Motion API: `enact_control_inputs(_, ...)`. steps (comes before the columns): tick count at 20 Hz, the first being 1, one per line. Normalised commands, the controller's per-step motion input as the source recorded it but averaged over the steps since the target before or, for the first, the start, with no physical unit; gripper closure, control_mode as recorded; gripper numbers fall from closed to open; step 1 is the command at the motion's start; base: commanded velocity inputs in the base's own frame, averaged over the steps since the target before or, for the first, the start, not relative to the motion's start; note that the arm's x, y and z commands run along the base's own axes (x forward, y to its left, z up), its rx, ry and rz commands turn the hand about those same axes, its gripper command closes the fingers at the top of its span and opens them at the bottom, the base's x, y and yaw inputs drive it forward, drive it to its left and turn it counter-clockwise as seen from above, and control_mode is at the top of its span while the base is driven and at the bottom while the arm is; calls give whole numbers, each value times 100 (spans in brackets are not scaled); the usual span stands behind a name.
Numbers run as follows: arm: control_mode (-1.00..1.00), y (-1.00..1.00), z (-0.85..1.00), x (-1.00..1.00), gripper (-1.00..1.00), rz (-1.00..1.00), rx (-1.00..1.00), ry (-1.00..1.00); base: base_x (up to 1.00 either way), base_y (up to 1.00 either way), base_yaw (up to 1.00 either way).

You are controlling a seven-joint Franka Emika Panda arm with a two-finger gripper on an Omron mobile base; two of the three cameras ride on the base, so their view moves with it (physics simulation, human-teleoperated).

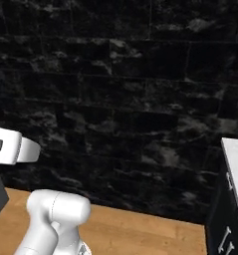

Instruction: Gather all objects into one cabinet and sort the glasses and bowls to opposite sides.

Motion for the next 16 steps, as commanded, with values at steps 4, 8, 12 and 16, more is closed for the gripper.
enact_control_inputs(4, 100, 0, 0, 0, -100, 0, 0, 0, -26, 85, 45)
enact_control_inputs(8, 100, 0, 0, 0, -100, 0, 0, 0, -16, 87, 47)
enact_control_inputs(12, 100, 0, 0, 0, -100, 0, 0, 0, -28, 41, 53)
enact_control_inputs(16, 100, 0, 0, 0, -100, 0, 0, 0, -66, 0, 46)
